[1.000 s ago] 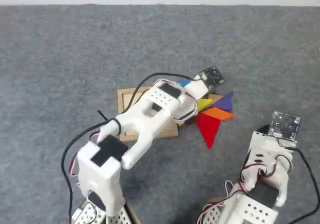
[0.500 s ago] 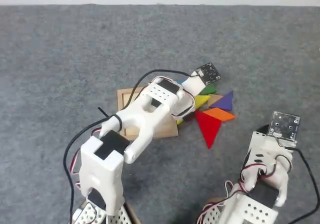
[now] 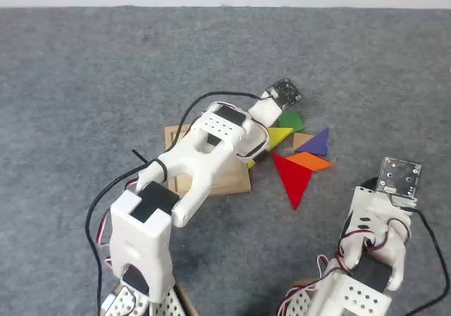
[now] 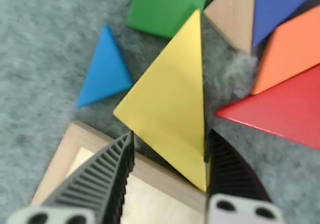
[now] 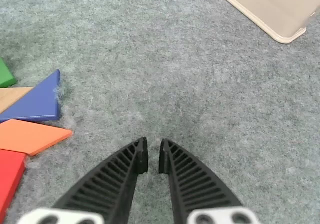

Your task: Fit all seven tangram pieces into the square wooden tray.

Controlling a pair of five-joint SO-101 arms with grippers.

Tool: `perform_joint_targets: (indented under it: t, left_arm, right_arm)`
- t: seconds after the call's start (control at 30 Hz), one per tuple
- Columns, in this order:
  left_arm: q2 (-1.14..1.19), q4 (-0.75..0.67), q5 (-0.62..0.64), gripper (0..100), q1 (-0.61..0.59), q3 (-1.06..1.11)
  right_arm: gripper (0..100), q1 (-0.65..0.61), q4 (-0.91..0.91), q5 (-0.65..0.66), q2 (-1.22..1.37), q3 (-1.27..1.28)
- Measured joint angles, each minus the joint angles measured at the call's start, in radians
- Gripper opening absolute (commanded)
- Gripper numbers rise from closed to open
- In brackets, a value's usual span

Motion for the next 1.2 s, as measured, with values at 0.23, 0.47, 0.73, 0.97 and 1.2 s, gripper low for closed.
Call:
perform_joint_targets:
  t: [0.23, 0.47, 0.73, 0.97, 1.2]
  left_arm:
    - [0.06, 0.025, 0.044, 1, 0.002, -0.077]
    - [0.114, 0.078, 0.061, 1, 0.002, -0.175]
    - [-0.011, 0.115, 0.127, 9, 0.014, -0.178]
    - [-0.422, 0.187, 0.344, 10, -0.086, -0.064]
    - [-0.766, 0.187, 0.529, 12, -0.37, 0.311]
  right_arm:
    - [5.8, 0.0, 0.0, 0.0, 0.0, 0.0]
    - [5.8, 0.0, 0.0, 0.0, 0.0, 0.0]
    - [5.8, 0.0, 0.0, 0.0, 0.0, 0.0]
    - [5.8, -0.078, 0.035, 0.078, 0.0, -0.014]
    - [5.9, -0.219, 0.095, 0.226, 0.227, -0.198]
